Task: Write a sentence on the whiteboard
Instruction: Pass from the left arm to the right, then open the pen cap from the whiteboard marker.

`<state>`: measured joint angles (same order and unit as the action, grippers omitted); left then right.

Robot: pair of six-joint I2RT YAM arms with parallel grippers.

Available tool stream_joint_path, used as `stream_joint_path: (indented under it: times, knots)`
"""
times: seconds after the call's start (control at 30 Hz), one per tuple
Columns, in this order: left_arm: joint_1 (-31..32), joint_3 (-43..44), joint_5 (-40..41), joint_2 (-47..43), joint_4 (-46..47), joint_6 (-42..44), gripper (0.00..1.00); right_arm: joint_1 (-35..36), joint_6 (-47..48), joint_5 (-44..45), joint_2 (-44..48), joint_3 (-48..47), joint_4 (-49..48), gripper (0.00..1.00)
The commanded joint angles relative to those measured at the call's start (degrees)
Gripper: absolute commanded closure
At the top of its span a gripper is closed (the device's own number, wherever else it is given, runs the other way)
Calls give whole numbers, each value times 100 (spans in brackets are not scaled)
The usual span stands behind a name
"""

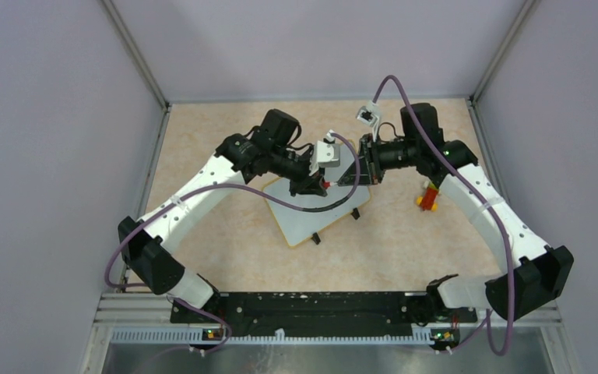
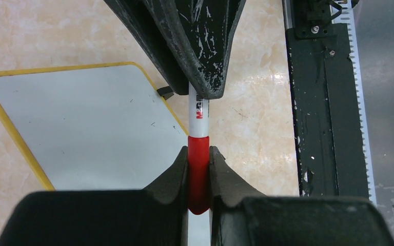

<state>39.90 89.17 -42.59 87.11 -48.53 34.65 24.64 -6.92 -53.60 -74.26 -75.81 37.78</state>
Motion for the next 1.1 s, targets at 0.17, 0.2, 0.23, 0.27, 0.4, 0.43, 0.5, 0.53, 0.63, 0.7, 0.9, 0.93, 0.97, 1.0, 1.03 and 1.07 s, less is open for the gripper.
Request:
stream_joint_path:
  times: [0.17,0.2,0.23,0.27,0.4,0.43,0.5,0.53,0.63,0.7,0.9,0.93,0.97,1.0,1.03,1.07]
  knots:
    - [-6,46,-19,-185,252,-223,69,110,384,-45,141,-377,164,100]
    - [-7,-53,3,-281,346,-284,62,63,382,-26,159,-381,156,100]
    - [-15,-179,6,-389,450,-343,57,7,379,-95,170,-375,156,100]
    - [-15,-306,2,-507,579,-421,49,-54,342,-172,185,-347,122,100]
    - [-35,-509,-59,-769,858,-567,45,-117,225,-418,184,-240,21,100]
    - [-35,-485,-60,-762,870,-617,47,-113,196,-467,179,-229,-1,100]
    - [-35,-416,-116,-696,849,-648,54,-117,151,-504,175,-229,-46,100]
    - [-35,-398,-133,-676,852,-663,57,-118,145,-496,174,-232,-35,100]
    - [-34,-417,-107,-702,933,-741,66,-120,168,-458,166,-226,29,100]
    - [-34,-448,-16,-691,962,-749,78,-118,171,-453,177,-236,52,100]
    - [-183,-684,94,-811,928,-725,100,-460,394,-426,182,-386,367,100]
    - [-205,-765,106,-850,915,-695,100,-566,472,-486,160,-427,471,100]
    - [-244,-814,141,-901,882,-665,100,-648,574,-522,148,-479,596,100]
    - [-279,-860,144,-934,839,-632,100,-729,654,-535,145,-539,741,100]
    - [-338,-914,121,-971,772,-597,100,-804,828,-532,146,-593,856,100]
    - [-409,-951,85,-989,691,-548,100,-890,927,-547,160,-645,951,100]
